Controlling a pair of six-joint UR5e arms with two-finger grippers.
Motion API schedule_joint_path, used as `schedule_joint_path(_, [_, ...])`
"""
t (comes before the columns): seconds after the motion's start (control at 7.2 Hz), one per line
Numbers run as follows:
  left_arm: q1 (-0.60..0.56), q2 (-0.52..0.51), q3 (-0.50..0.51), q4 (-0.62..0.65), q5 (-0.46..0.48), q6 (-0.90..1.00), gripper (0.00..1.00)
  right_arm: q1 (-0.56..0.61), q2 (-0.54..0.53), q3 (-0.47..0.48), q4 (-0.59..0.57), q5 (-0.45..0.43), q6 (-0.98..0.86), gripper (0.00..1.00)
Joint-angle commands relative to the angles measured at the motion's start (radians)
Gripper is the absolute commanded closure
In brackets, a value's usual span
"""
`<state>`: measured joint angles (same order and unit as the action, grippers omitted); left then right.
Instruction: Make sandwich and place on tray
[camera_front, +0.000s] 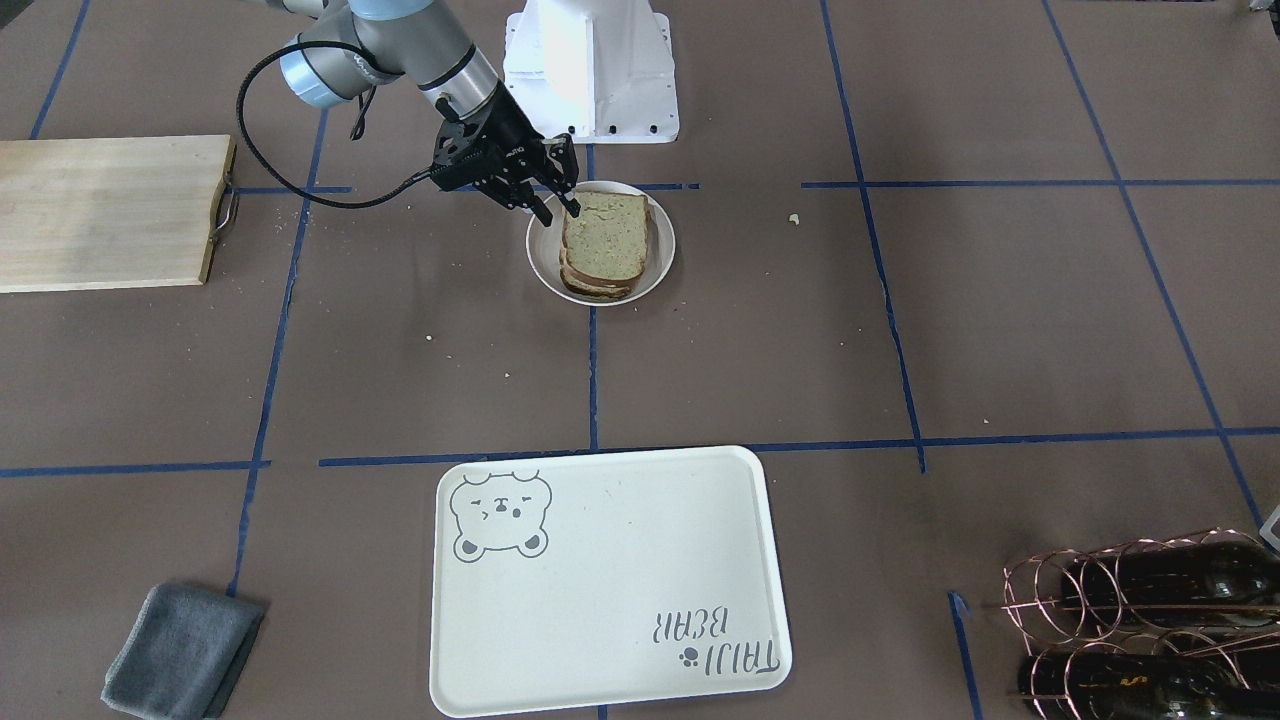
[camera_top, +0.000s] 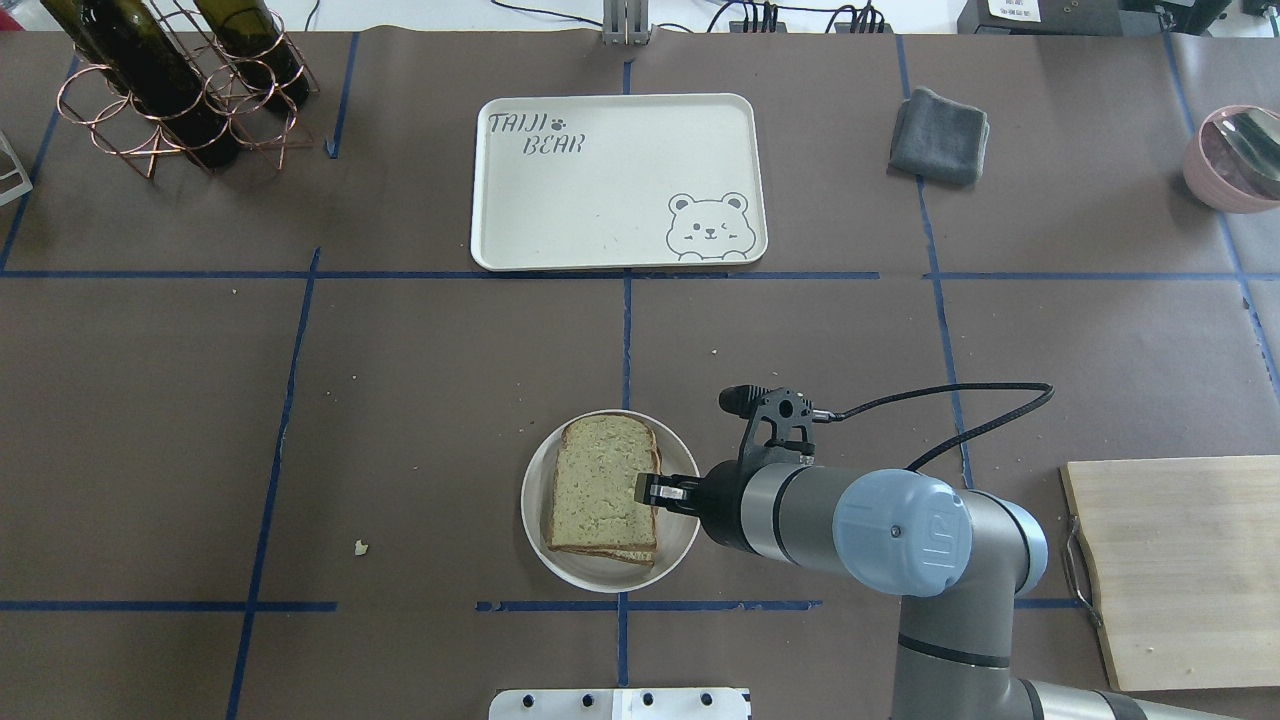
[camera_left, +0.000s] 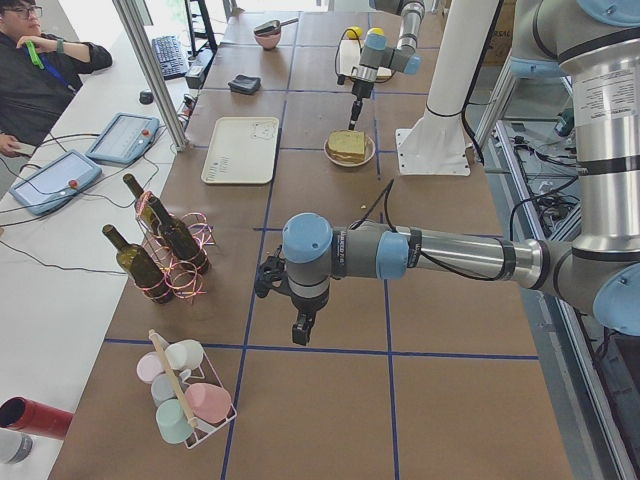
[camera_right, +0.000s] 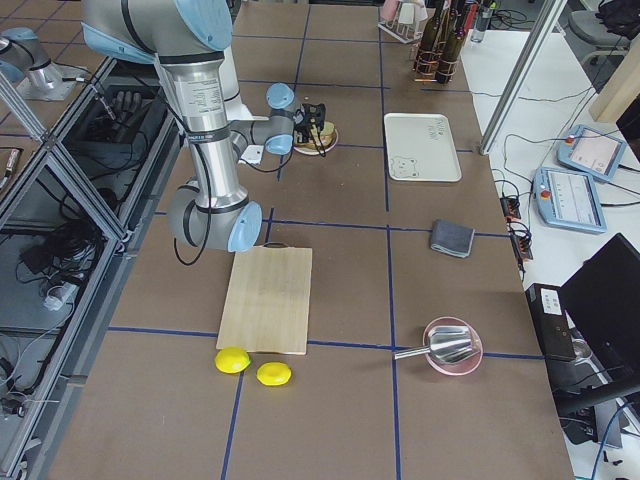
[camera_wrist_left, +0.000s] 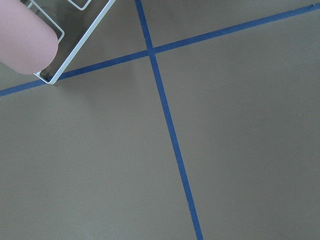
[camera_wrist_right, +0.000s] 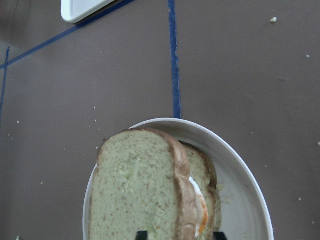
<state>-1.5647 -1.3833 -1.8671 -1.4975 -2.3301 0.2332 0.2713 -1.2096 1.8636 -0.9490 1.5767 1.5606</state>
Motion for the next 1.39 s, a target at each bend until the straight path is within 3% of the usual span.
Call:
schedule_joint_path(0.0, [-0.002,0.001,-0.007,-0.001,0.002,0.0,0.0,0.133,0.001,0.081,-0.194,0.151,-0.011,0.0])
schedule_joint_path(0.28, [0.001,-0.008,-0.049,0.0,0.011,-0.005,0.0,0.314,0.01,0.08,-0.359,0.326,-0.26,0.0])
schedule_joint_path(0.42, [0.002,-0.046,-0.073,-0.001,0.002,-0.006,0.0,0.413,0.004,0.075,-0.419,0.413,-0.407,0.0])
schedule_joint_path(0.56, [0.0,-0.147,-0.066,-0.053,0.002,-0.008,0.0,0.528,-0.01,0.074,-0.506,0.51,-0.583,0.0])
schedule_joint_path(0.83, [0.005,-0.192,-0.05,-0.13,-0.014,-0.028,0.0,0.755,-0.158,0.072,-0.557,0.648,-0.973,0.0])
schedule_joint_path(1.11, [0.066,-0.203,-0.055,-0.263,-0.168,-0.171,0.0,0.979,-0.278,0.06,-0.694,0.686,-1.437,0.0])
schedule_joint_path(1.25, [0.186,-0.198,-0.096,-0.353,-0.163,-0.258,0.0,1.085,-0.325,0.06,-0.78,0.687,-1.654,0.0])
